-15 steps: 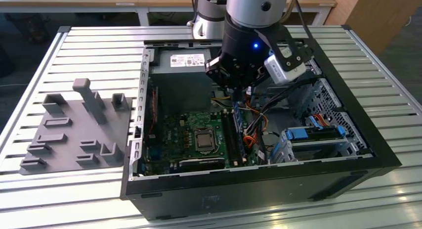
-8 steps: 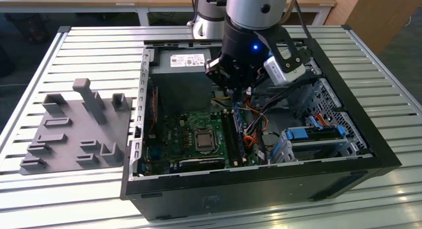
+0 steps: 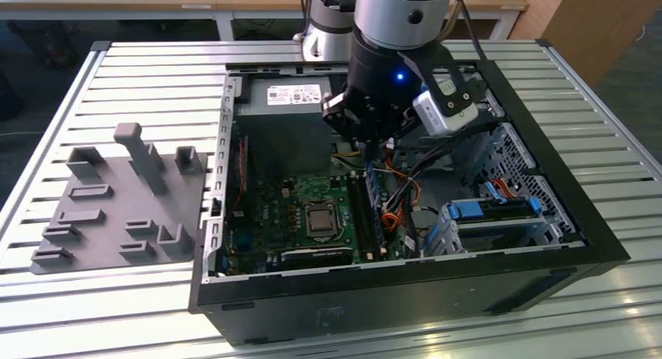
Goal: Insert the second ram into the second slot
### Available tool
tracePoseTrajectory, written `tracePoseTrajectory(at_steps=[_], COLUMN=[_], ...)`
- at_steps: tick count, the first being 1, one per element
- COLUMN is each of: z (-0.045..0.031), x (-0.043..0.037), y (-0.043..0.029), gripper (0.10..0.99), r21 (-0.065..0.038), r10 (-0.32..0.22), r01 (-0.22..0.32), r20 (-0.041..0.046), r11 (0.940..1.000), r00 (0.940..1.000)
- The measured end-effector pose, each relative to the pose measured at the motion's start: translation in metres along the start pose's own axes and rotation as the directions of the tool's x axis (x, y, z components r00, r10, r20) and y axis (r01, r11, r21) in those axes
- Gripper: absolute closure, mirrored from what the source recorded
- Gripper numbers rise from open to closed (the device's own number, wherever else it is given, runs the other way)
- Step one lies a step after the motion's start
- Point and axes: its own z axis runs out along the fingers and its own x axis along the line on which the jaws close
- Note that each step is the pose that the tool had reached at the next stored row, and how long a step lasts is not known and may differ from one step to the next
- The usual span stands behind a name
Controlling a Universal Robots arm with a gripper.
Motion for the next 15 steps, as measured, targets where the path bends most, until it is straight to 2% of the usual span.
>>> tracePoseTrajectory(at_steps=[15], z=[0.0094], x=[0.0001], y=[-0.0007], gripper=[0.973], r21=[0.001], r10=[0.000], r01=[0.000], r20=[-0.0008], r11=[1.0000], r00=[1.0000])
